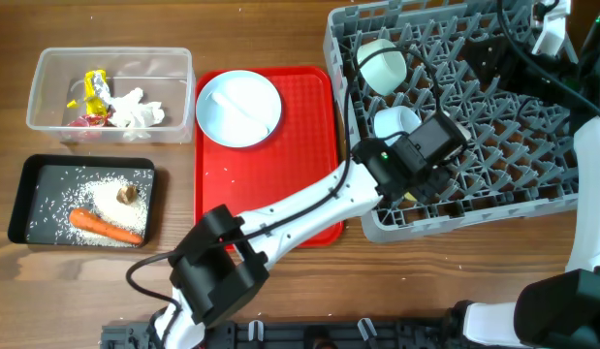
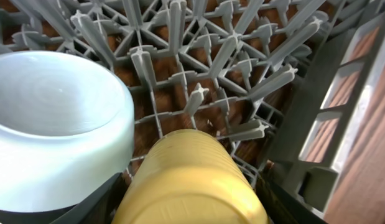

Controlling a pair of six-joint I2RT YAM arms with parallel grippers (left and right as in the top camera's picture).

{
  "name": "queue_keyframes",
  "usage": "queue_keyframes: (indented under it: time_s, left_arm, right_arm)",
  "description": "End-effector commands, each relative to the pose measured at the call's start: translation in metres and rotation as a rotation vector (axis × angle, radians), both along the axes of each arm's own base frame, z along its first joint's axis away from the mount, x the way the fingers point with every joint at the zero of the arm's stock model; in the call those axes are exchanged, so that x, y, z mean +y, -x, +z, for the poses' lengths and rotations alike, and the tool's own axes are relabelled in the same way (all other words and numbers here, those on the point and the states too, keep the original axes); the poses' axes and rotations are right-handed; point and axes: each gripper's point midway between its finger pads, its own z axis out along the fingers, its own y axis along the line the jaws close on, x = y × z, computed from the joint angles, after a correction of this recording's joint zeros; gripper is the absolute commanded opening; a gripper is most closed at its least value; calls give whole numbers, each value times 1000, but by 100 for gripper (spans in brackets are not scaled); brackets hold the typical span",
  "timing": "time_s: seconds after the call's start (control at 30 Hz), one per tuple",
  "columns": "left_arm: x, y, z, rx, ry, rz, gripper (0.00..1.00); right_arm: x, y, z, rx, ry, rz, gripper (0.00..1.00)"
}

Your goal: Sort waste into correct bins and load items into the dishwasher rack

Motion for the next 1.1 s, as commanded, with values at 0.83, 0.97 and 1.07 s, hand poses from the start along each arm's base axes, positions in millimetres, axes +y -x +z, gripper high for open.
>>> queue_keyframes:
  time_s: [0.83,0.97,1.07]
  left_arm:
    - [334,-89,163,36,151,972,92]
    - [401,-99,142,99,98,1146,90]
    - [455,-104,139,107,111,1322,100]
  right_arm:
    - [162,6,11,-106,156,263,79]
    - [267,13,-6,-205,257,386,78]
    - [326,6,-57,-257,326,540,74]
